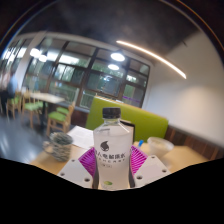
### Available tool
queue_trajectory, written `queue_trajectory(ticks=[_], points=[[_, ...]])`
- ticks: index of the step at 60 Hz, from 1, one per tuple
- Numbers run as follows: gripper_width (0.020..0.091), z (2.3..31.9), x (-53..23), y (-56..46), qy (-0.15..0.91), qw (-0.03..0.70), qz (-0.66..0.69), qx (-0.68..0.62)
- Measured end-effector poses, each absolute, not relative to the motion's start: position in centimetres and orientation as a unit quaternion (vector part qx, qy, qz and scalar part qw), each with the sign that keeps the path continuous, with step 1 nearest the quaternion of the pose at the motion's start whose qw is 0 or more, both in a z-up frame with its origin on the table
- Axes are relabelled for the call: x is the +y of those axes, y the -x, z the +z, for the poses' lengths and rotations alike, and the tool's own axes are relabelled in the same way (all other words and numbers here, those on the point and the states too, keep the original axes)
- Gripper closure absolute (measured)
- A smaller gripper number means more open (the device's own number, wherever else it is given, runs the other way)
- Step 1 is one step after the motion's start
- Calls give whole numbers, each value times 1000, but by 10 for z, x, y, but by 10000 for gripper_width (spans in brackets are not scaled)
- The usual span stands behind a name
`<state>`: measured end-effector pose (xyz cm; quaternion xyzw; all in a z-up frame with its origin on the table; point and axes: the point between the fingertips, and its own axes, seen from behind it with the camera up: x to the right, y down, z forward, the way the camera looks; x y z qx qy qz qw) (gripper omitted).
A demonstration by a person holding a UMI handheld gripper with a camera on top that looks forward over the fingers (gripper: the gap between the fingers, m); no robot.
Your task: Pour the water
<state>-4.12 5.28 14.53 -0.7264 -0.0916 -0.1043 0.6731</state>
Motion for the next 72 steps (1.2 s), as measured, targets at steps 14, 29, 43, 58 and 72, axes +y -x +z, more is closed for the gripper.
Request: queue_trajectory(ticks=[14,29,43,58,72], points=[[697,234,132,69,571,579,-429,-394],[692,231,145,120,224,374,-627,-646],[693,267,145,107,202,327,-631,-674],[695,315,135,64,327,439,-588,-596],[693,356,108,-10,647,712,-198,-187]])
